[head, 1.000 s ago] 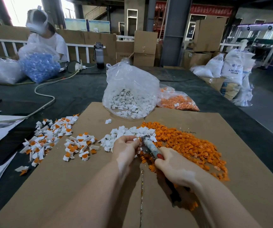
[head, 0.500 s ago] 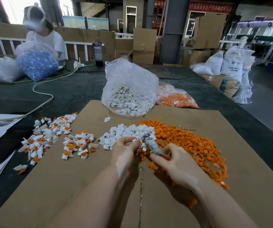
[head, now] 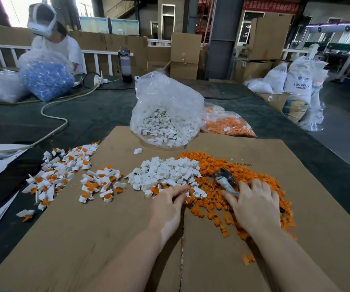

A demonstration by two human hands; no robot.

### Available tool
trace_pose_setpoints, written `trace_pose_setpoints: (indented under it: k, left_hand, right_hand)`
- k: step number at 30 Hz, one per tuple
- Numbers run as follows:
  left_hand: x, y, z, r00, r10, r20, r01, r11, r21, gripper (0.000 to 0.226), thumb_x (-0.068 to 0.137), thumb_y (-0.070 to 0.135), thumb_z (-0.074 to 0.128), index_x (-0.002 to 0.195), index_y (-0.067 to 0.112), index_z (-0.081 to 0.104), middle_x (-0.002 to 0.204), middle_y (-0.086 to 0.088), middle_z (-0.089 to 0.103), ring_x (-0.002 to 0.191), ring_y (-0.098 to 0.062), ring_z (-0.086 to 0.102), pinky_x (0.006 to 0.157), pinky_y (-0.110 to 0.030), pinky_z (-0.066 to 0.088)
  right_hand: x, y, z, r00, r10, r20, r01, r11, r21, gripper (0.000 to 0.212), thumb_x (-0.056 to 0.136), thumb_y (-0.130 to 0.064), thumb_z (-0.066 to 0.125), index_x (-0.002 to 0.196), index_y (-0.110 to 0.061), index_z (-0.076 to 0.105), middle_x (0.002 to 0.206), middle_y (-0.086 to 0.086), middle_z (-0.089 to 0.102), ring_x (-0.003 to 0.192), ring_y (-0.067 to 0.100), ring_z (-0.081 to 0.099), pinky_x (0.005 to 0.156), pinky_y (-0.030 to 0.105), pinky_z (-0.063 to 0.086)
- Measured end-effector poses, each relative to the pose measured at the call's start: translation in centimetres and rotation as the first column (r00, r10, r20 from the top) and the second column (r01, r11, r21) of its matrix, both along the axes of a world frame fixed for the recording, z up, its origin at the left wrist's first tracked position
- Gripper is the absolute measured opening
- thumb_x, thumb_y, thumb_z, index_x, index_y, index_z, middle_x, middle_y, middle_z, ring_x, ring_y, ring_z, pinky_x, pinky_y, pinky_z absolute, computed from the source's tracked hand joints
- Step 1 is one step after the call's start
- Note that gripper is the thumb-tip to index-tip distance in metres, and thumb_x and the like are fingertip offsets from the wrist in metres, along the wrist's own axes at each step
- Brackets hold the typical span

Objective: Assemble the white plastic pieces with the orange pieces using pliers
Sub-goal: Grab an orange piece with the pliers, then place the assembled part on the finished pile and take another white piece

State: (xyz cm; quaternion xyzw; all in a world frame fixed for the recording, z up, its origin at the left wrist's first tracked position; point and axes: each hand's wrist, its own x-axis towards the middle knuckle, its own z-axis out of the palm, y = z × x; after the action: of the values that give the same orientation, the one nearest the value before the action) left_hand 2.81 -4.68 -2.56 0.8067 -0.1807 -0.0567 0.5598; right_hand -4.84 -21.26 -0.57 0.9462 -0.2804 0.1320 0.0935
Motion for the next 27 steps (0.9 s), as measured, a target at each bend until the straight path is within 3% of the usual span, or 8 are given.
trace_pose_setpoints:
  k: [3,5,8,12,15,18,22,27]
  left_hand:
    - [0.2,0.0,-0.3,1.000,-0.001,0.004,0.001,1.000,0.006,0.028,0.095,0.011,0.050,0.115,0.023,0.065,0.117,0.009,0.063,0.112,-0.001,0.052,0.081,0.003,0.031]
    - [0.2,-0.1,-0.4,1.000,-0.001,0.026,0.000,1.000,0.030,0.028,0.095,0.010,0.050,0.114,0.023,0.066,0.114,0.006,0.065,0.110,-0.008,0.056,0.084,-0.006,0.037]
    - [0.3,-0.1,-0.2,1.000,-0.011,0.029,0.010,0.999,0.048,0.028,0.094,0.009,0.050,0.113,0.021,0.067,0.110,-0.001,0.068,0.106,-0.017,0.059,0.085,-0.016,0.041]
    - [0.0,0.3,-0.1,0.999,-0.046,0.029,0.045,0.998,0.041,0.028,0.094,0.009,0.050,0.110,0.024,0.067,0.115,0.008,0.065,0.110,-0.003,0.054,0.084,-0.003,0.034]
    - [-0.4,0.6,0.0,0.999,-0.053,0.000,0.053,0.999,0.012,0.030,0.090,0.007,0.054,0.107,0.030,0.066,0.111,0.011,0.062,0.105,0.001,0.053,0.083,-0.002,0.034]
    - [-0.9,0.8,-0.1,0.996,-0.073,0.045,0.071,0.997,0.040,0.033,0.083,0.004,0.064,0.107,0.025,0.066,0.095,0.015,0.057,0.081,0.010,0.052,0.070,0.002,0.035]
    - [-1.0,0.7,0.0,0.994,-0.089,0.062,0.086,0.995,0.053,0.030,0.078,0.005,0.071,0.103,0.021,0.067,0.075,0.008,0.057,0.060,0.003,0.048,0.061,-0.004,0.036]
    - [-0.9,0.8,-0.1,0.996,-0.077,0.051,0.075,0.997,0.037,0.033,0.078,0.004,0.071,0.094,0.031,0.061,0.067,0.010,0.053,0.058,0.002,0.047,0.060,-0.006,0.037]
  right_hand:
    - [0.1,1.4,0.4,0.963,0.150,0.225,-0.144,0.989,-0.041,0.043,0.083,-0.040,0.066,0.113,-0.010,0.065,0.111,0.015,0.061,0.105,0.033,0.056,0.097,0.054,0.036]
    - [0.1,3.1,-0.2,0.850,0.303,0.431,-0.297,0.951,-0.082,0.030,0.069,-0.020,0.082,0.095,-0.009,0.071,0.093,0.011,0.065,0.086,0.030,0.063,0.082,0.049,0.046]
    - [0.2,5.8,-1.2,0.749,0.441,0.495,-0.476,0.877,-0.061,0.021,0.067,-0.011,0.082,0.085,-0.015,0.072,0.083,0.001,0.065,0.077,0.024,0.063,0.071,0.039,0.046]
    - [0.3,6.7,-2.2,0.729,0.437,0.527,-0.526,0.850,0.024,0.019,0.066,-0.010,0.084,0.079,-0.018,0.072,0.074,-0.005,0.066,0.069,0.020,0.061,0.073,0.029,0.034]
    - [0.3,6.7,-2.4,0.723,0.411,0.555,-0.525,0.849,0.054,0.018,0.065,-0.009,0.084,0.071,-0.017,0.068,0.070,-0.005,0.064,0.065,0.021,0.059,0.069,0.031,0.037]
    - [0.3,6.8,-2.4,0.727,0.395,0.561,-0.521,0.850,0.076,0.020,0.065,-0.007,0.083,0.070,-0.015,0.066,0.068,-0.005,0.062,0.064,0.021,0.059,0.062,0.036,0.043]
    - [0.2,6.9,-2.5,0.709,0.400,0.581,-0.536,0.841,0.075,0.016,0.069,-0.007,0.080,0.072,-0.014,0.066,0.069,-0.004,0.062,0.065,0.021,0.059,0.062,0.036,0.045]
    - [0.0,6.6,-2.5,0.697,0.310,0.647,-0.507,0.850,0.139,0.016,0.072,-0.001,0.077,0.082,-0.012,0.071,0.076,-0.003,0.066,0.073,0.020,0.062,0.070,0.032,0.040]
